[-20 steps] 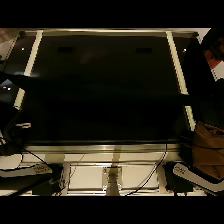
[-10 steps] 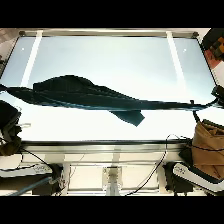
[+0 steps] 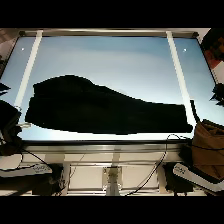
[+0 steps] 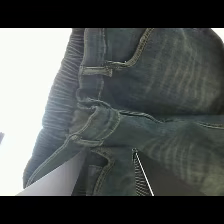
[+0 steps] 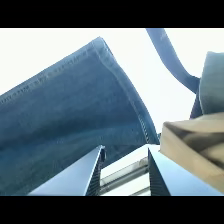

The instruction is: Fold the clothes and pants, and hang the long-sleeved shirts on hangers.

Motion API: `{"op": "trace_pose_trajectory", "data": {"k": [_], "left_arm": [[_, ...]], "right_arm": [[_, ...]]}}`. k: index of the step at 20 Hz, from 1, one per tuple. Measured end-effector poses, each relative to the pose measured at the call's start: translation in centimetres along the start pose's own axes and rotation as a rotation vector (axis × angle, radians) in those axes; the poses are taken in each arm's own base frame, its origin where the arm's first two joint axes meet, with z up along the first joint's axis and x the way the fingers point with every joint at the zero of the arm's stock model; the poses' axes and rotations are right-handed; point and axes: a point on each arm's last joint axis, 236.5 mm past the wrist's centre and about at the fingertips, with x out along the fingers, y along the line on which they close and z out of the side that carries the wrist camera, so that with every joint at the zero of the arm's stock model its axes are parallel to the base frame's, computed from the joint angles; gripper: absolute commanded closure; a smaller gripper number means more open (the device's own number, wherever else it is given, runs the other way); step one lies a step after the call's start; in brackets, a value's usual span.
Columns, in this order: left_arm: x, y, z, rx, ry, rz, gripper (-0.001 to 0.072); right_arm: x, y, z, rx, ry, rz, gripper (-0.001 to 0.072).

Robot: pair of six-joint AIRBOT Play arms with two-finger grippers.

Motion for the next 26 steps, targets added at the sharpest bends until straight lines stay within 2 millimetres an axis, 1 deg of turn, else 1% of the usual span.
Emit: {"op": "trace_pose_trajectory", "data": {"k": [1, 2, 3, 4, 6, 7, 9, 10, 11, 12, 13, 14, 17, 19, 21, 23, 25, 26], "left_arm": [[0.0, 0.1, 0.0, -0.002, -0.002, 0.001, 0.0386], [-0.1, 0.1, 0.1, -0.003, -0.004, 0.002, 0.0392], [-0.1, 0.2, 0.2, -0.009, -0.008, 0.003, 0.0494], [-0.1, 0.2, 0.3, -0.018, -0.012, 0.004, 0.0668], [0.1, -0.3, 0.6, -0.028, -0.023, -0.014, 0.0683], [0.2, -0.7, 0.9, -0.036, -0.032, -0.033, 0.0682], [0.6, -1.7, 1.4, -0.038, -0.049, -0.076, 0.0683], [0.7, -2.3, 1.7, -0.03, -0.058, -0.105, 0.0683], [0.7, -2.8, 1.8, -0.024, -0.063, -0.126, 0.0682], [0.8, -3.2, 1.9, -0.019, -0.067, -0.143, 0.0683], [0.8, -3.5, 2.0, -0.013, -0.068, -0.158, 0.0682], [0.7, -3.8, 1.8, -0.009, -0.061, -0.171, 0.0682], [0.7, -4.5, 1.3, -0.002, -0.036, -0.201, 0.0682], [0.7, -4.9, 1.1, 0.004, -0.03, -0.213, 0.0682], [0.8, -5.3, 0.9, 0.011, -0.02, -0.221, 0.0682], [1.0, -5.9, 0.8, 0.024, -0.012, -0.229, 0.0682], [1.4, -6.7, 0.6, 0.038, 0.001, -0.24, 0.0682], [1.6, -7.2, 0.5, 0.048, 0.007, -0.245, 0.0683]], "right_arm": [[0.0, 0.1, 0.4, 0.0, -0.016, 0.003, 0.0419], [0.0, 0.2, 0.6, 0.0, -0.026, 0.01, 0.0614], [0.0, 0.7, 1.2, 0.0, -0.05, 0.03, 0.0696], [0.0, 1.5, 1.6, 0.002, -0.067, 0.063, 0.0698], [0.1, 4.4, 2.6, -0.013, -0.092, 0.186, 0.07], [0.4, 6.5, 2.8, -0.025, -0.084, 0.269, 0.07], [1.5, 11.1, 2.5, -0.058, -0.023, 0.434, 0.0698], [2.2, 14.0, 1.6, -0.091, 0.04, 0.529, 0.0696], [3.1, 17.1, 0.3, -0.132, 0.116, 0.615, 0.0687], [3.9, 19.8, -0.9, -0.17, 0.181, 0.679, 0.0616], [4.9, 22.7, -2.2, -0.21, 0.24, 0.733, 0.0421], [6.1, 25.3, -3.2, -0.243, 0.279, 0.769, 0.0372], [10.1, 33.1, -6.3, -0.343, 0.355, 0.821, 0.0372], [12.6, 37.5, -8.3, -0.429, 0.37, 0.812, 0.0372], [15.1, 40.6, -9.7, -0.529, 0.347, 0.768, 0.0372], [16.9, 43.2, -9.9, -0.597, 0.298, 0.733, 0.0372], [18.2, 44.9, -9.8, -0.633, 0.269, 0.717, 0.0372], [18.8, 45.4, -9.9, -0.644, 0.266, 0.711, 0.0372]]}}
